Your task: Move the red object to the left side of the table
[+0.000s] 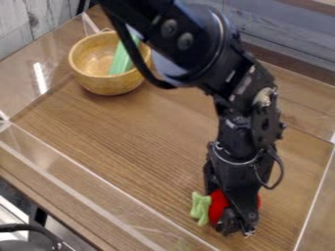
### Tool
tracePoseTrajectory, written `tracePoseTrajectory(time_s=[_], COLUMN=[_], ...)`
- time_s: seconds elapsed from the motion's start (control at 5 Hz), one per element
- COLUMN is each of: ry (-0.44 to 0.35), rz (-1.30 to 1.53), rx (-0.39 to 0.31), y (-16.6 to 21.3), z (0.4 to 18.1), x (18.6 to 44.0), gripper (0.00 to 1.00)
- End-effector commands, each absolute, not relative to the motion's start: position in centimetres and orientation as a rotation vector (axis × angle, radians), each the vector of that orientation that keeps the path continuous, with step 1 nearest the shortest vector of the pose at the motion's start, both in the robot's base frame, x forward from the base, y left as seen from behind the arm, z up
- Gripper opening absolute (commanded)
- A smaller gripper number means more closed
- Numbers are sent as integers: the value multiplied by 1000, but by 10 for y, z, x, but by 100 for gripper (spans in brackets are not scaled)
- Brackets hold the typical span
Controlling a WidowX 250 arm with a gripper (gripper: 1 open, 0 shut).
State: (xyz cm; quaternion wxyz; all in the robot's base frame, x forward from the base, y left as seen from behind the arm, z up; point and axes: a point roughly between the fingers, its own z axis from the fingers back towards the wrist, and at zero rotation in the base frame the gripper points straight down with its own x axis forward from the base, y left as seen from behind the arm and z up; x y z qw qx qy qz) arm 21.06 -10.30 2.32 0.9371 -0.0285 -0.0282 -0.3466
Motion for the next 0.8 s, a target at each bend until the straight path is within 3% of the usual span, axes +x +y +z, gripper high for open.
tracePoseTrajectory(time_s=[0.0,0.4,0.6], ry=[-82,-101,-133], rz=[-688,-645,-595], rx=[-60,-43,-16], y=[-101,-92,-83], z=[33,56,79], x=[216,219,225], gripper=[0,0,0])
